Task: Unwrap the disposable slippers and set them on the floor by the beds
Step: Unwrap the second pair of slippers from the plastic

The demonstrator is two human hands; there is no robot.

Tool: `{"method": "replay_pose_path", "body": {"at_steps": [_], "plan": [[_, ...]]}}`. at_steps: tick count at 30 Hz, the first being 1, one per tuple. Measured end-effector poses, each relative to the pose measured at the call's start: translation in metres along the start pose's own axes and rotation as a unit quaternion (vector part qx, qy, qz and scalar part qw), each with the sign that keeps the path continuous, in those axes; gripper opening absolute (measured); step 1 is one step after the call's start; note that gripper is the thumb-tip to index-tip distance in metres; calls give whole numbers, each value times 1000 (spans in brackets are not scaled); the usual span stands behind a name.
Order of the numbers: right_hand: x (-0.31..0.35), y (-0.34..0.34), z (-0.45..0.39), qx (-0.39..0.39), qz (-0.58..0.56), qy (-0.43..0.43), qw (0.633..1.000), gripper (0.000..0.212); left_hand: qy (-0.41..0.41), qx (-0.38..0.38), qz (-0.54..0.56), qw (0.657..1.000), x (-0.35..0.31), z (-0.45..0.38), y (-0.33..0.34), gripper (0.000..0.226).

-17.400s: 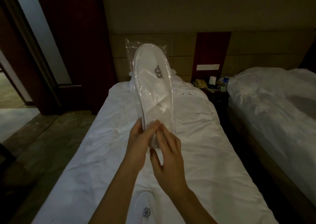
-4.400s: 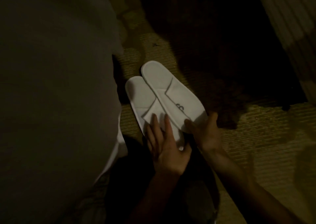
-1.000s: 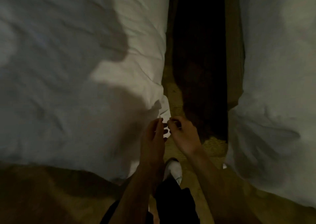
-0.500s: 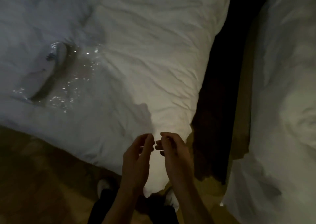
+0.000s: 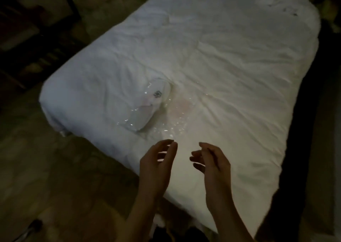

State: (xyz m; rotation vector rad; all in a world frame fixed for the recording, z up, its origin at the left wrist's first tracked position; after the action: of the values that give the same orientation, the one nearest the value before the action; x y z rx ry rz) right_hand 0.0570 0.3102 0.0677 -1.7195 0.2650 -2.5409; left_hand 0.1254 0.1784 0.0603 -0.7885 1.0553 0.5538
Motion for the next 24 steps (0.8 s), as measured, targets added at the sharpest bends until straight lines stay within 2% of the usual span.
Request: {"method": "replay_pose_path", "body": {"at_steps": [4, 9, 17, 24], "plan": [[11, 56, 10, 47, -9, -3, 999, 20, 11, -22, 1, 1000, -6, -37, -34, 32], [6, 112, 4, 61, -13, 13, 998, 17, 19, -17, -40, 999, 3, -90, -58, 31], [-40, 217, -35, 32, 20, 61, 997, 16, 11, 23, -138, 990, 49, -202, -69, 30], [-52, 259, -59, -18, 44, 95, 994, 19, -2, 66, -166, 984, 56, -254, -62, 36]]}}
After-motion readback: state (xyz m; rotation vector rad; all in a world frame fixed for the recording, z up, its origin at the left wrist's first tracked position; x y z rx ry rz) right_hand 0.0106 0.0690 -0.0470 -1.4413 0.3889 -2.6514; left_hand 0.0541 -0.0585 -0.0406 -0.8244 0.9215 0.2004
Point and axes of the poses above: each hand's wrist, its own z-axis away from the middle knuckle, its own y-axis out of the palm, x = y × z, the point moved 4 cm from there along -z, towards the middle knuckle, and after that the axes turned 12 degrees about -x, right-handed, at the moved point
